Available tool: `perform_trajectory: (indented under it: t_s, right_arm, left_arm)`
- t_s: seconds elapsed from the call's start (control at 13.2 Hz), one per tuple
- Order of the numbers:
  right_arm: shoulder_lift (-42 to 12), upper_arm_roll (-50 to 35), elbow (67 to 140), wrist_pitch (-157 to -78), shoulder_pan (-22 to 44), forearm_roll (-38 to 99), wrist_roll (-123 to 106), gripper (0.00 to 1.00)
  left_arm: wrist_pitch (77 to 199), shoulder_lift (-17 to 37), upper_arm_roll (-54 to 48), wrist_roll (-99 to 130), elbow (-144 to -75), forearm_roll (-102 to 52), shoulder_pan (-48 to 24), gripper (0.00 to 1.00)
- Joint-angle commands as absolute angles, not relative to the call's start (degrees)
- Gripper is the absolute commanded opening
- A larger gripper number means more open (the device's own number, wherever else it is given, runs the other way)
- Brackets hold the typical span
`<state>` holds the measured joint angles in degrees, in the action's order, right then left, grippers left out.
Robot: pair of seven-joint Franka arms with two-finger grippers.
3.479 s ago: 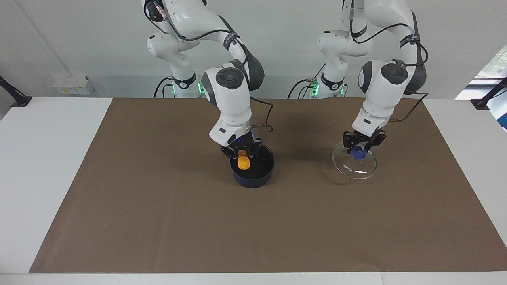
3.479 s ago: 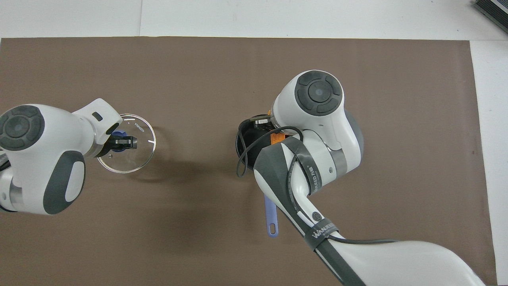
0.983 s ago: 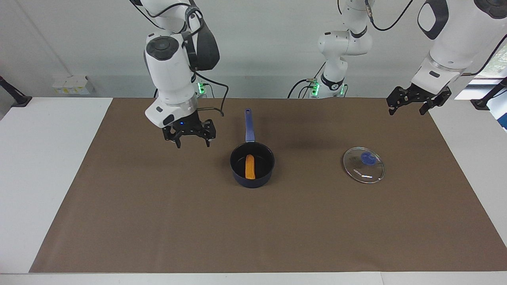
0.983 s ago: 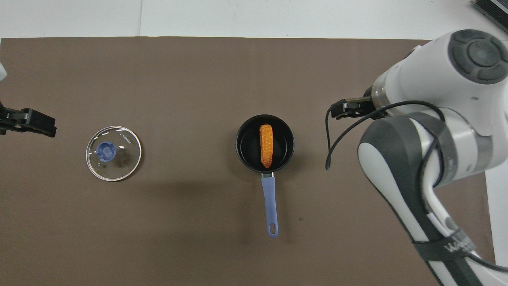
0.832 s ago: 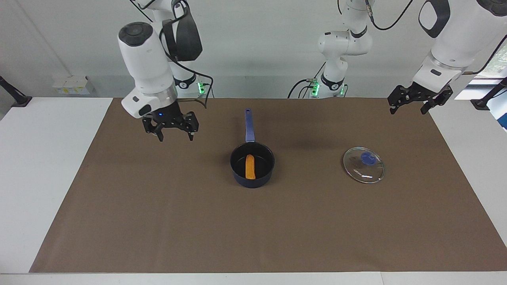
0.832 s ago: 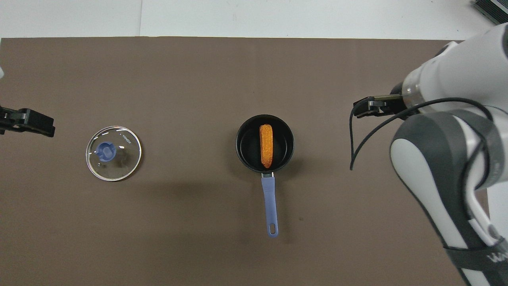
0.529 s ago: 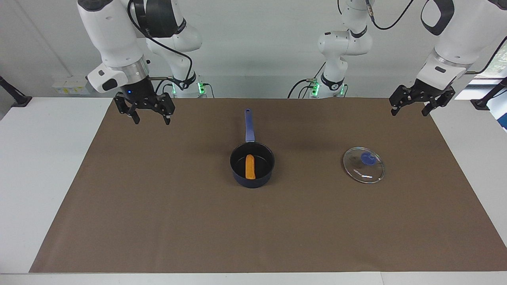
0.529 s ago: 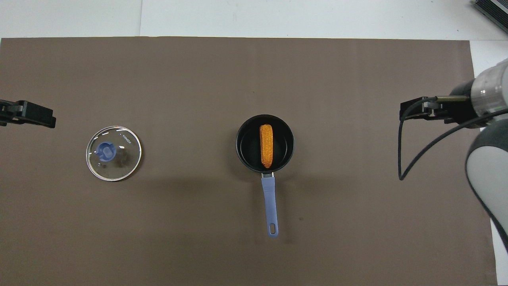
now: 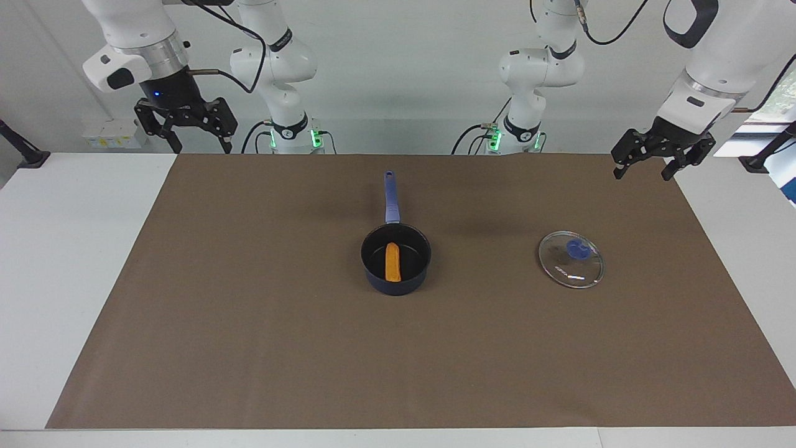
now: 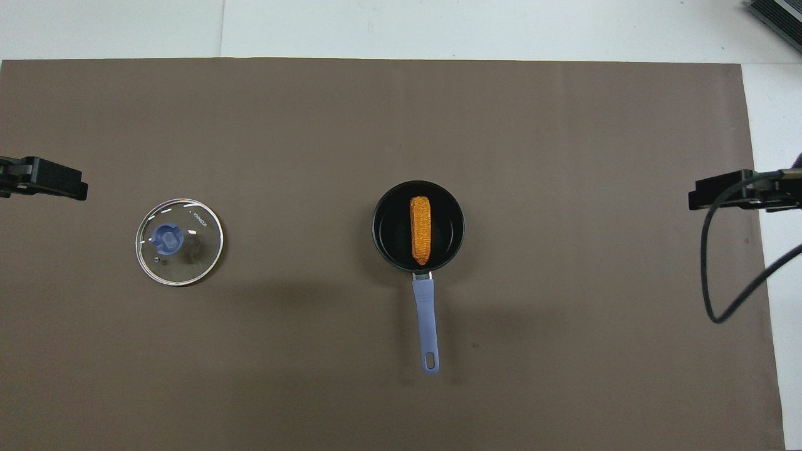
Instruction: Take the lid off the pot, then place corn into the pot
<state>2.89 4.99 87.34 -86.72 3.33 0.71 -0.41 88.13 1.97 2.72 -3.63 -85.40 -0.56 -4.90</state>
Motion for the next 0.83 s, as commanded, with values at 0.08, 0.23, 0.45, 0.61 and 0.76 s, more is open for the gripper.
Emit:
perform_trajectory:
  t_s: [0.08,0.23,0.45,0.61,0.76]
  right_arm:
    - [3.43,4.57,87.80,-85.87,0.35,0.09,-4.40,1.00]
    - [3.51,4.57,87.98,-85.87,0.26,0.26,-4.13,1.00]
    - [3.78,4.48,88.33,-86.66,0.62,0.26,-4.22,1.00]
    - [3.87,4.40,88.42,-85.96,0.53,0.53,-4.13,1.00]
    - [3.87,4.39,88.33,-85.69,0.62,0.27,-4.57,1.00]
  left_arm:
    - [85.78,1.06,2.64,-4.22,-85.43,-1.23,-4.31,1.00]
    - [84.91,0.79,2.72,-4.39,-85.78,-1.23,-4.22,1.00]
    - [84.73,0.44,2.72,-4.57,-86.13,-1.23,-4.22,1.00]
    - [84.73,0.35,2.72,-4.57,-86.31,-1.23,-4.22,1.00]
    - [84.81,-0.09,2.72,-4.57,-86.92,-1.23,-4.22,1.00]
